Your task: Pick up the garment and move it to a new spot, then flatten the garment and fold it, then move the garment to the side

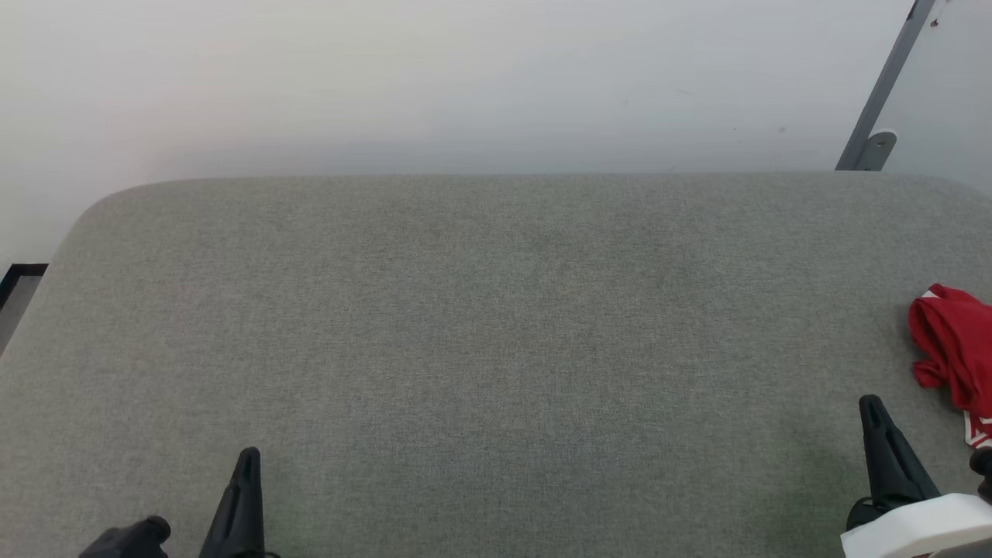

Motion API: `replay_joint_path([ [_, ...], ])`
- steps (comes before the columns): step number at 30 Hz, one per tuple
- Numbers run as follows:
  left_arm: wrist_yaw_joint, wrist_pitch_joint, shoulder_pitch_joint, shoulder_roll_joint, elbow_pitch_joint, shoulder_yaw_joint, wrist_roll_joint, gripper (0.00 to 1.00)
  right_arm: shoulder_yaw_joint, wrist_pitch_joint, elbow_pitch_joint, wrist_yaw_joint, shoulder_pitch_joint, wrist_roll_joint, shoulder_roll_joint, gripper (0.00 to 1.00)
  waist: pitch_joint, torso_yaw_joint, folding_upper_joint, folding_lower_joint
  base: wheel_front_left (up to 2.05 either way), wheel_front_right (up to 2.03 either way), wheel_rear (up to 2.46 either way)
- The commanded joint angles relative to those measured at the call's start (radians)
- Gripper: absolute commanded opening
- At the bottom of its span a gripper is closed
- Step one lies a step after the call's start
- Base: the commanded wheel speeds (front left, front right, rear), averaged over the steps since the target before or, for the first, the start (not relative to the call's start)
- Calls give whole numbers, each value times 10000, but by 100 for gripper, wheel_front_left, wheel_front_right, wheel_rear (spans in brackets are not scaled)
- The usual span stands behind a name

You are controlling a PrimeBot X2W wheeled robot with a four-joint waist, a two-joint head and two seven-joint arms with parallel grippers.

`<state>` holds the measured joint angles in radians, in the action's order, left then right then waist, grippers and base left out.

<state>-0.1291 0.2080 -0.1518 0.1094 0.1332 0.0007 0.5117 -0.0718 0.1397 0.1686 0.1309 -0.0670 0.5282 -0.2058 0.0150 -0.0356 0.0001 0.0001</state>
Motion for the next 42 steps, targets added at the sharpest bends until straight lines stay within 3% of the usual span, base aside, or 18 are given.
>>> replay_joint_path([
  [1,3,-87,327,56,-83,66,486,0,-74,-83,-105,0,305,437,-17,0,-2,6,-1,0,0,0,0],
  [21,-8,-816,973,-8,249,218,3438,0,-167,-744,110,-1,723,3237,403,0,-35,68,-1,0,0,0,0],
  [42,-12,-1450,1466,-104,486,390,5772,0,-245,-1280,304,-1,1059,5494,748,0,-67,132,-1,-1,0,0,0],
])
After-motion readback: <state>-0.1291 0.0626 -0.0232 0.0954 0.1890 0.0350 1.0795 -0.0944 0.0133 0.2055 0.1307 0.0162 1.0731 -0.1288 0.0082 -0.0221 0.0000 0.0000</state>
